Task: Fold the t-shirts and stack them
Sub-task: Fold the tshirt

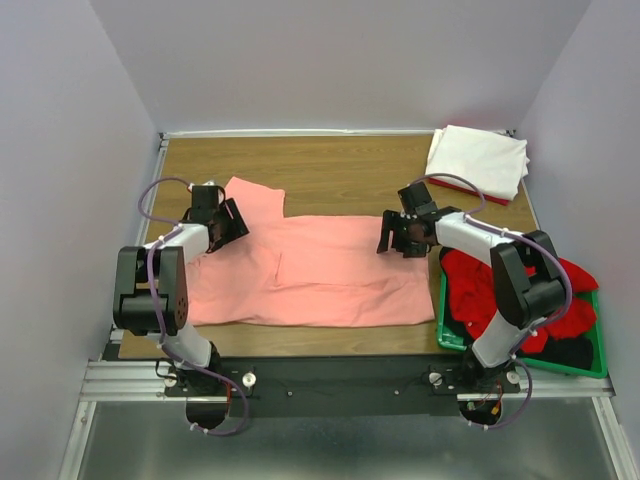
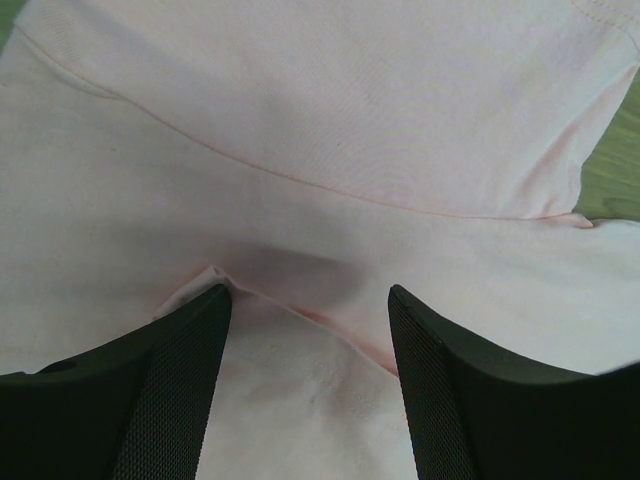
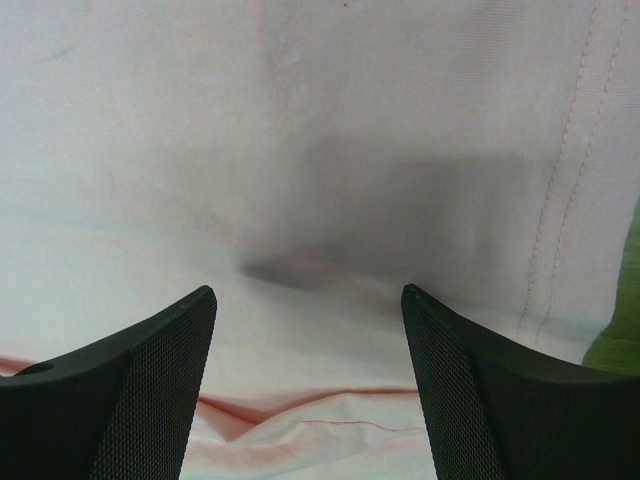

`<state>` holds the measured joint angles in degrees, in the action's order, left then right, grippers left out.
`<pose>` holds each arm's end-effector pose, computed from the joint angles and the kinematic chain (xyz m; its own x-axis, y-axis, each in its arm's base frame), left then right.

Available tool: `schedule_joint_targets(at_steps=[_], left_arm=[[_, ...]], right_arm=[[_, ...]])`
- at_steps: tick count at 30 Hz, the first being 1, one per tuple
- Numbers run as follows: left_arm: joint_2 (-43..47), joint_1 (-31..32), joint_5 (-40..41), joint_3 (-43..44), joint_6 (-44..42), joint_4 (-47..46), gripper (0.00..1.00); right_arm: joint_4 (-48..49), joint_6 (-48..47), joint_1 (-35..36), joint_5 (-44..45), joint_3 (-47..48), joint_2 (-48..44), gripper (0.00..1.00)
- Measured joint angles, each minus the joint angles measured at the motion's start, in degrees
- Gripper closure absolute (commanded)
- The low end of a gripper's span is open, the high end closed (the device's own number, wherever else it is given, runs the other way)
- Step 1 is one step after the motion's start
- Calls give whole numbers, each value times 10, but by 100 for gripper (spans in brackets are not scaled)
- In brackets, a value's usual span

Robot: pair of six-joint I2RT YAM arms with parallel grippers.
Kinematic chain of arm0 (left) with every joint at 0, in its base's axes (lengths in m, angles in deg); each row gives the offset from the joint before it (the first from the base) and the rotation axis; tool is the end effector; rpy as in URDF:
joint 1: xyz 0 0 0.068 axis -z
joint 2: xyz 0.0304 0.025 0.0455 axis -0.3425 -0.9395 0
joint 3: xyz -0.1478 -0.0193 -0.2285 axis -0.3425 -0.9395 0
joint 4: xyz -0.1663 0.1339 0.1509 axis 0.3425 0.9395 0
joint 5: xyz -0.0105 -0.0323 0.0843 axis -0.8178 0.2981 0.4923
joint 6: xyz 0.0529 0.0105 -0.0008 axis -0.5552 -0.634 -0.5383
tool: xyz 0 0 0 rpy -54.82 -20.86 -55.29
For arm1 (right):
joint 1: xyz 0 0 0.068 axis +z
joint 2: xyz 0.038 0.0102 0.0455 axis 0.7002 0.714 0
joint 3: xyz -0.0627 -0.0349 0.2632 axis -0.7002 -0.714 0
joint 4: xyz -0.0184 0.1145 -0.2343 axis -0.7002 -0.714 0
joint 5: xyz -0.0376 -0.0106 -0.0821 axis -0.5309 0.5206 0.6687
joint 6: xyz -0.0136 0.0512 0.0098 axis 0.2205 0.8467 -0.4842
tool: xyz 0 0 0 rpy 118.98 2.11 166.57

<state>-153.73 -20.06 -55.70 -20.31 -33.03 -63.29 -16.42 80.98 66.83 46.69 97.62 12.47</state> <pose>0.3241 -0.0022 0.1636 -0.7006 -0.4642 -0.5419 -0.3192 0.8831 -0.3438 0.3063 0.1280 0.1643 -0.9161 0.1419 -0.3749 0.0461 0.9663 0.2531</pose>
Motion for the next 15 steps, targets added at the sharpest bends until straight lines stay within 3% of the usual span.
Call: schedule_joint_targets(at_steps=[8, 15], left_arm=[[25, 0, 11, 10, -2, 70, 27], [-2, 0, 33, 168, -38, 112, 27]], right_arm=[[-38, 19, 1, 18, 3, -10, 18], [-94, 13, -9, 110, 97, 16, 21]])
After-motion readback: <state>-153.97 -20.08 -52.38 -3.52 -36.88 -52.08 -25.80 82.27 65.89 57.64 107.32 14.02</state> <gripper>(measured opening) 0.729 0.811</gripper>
